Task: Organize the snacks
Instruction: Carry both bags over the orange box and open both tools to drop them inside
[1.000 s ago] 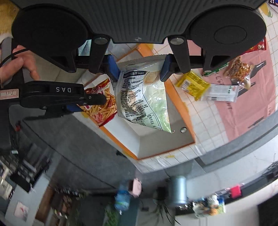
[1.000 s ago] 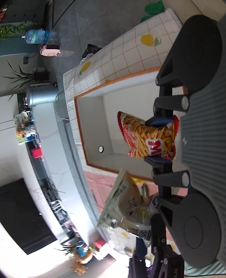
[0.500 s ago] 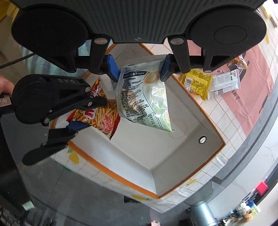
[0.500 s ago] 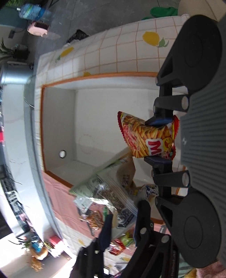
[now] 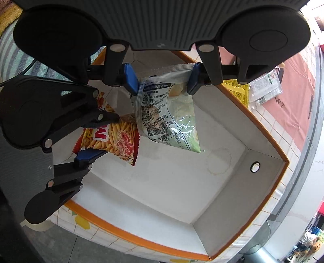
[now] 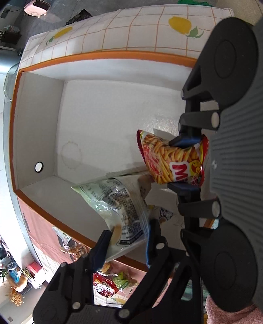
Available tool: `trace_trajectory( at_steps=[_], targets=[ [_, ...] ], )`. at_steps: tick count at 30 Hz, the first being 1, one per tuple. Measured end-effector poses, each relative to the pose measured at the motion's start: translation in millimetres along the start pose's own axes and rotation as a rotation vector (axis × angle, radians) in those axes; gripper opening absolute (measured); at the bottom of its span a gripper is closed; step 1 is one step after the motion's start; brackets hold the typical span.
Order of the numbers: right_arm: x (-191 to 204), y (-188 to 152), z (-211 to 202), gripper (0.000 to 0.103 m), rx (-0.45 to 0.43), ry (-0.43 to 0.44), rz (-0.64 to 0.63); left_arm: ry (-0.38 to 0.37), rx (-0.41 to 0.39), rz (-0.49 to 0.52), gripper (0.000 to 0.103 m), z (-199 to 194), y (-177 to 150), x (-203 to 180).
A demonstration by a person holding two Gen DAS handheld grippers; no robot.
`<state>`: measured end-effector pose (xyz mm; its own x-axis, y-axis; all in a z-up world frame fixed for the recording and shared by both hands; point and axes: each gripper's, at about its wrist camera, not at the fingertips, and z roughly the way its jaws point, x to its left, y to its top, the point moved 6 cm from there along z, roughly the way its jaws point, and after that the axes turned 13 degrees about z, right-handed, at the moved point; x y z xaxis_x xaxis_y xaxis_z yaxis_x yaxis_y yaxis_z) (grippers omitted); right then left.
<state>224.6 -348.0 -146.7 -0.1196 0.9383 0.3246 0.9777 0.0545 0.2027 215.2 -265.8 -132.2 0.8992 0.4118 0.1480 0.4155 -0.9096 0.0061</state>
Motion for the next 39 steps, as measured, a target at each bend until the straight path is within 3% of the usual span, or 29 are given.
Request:
trace_trajectory(
  at_steps=[12, 14, 19, 27, 32, 39],
  targets=[
    [-4, 5, 12, 0.038, 0.040, -0.045, 0.046, 0.006, -0.015, 0.030, 0.067, -3, -2, -4],
    [-2, 5, 9, 0.045, 0.034, -0.056, 0.046, 0.009, -0.032, 0.025, 0.067, -9, -5, -4],
    [5, 1, -4, 0.053, 0.001, -0.085, 0.047, 0.023, -0.103, 0.010, 0.067, -30, -14, -1],
    [22, 5, -39, 0.053, -0.109, -0.102, 0.106, 0.068, -0.252, -0.077, 0.068, -77, -47, 3],
    [47, 4, -66, 0.053, -0.196, -0.078, 0.116, 0.098, -0.366, -0.189, 0.068, -112, -83, 13],
    [97, -11, -96, 0.053, -0.347, -0.039, 0.075, 0.196, -0.461, -0.352, 0.068, -142, -140, 21]
  ],
)
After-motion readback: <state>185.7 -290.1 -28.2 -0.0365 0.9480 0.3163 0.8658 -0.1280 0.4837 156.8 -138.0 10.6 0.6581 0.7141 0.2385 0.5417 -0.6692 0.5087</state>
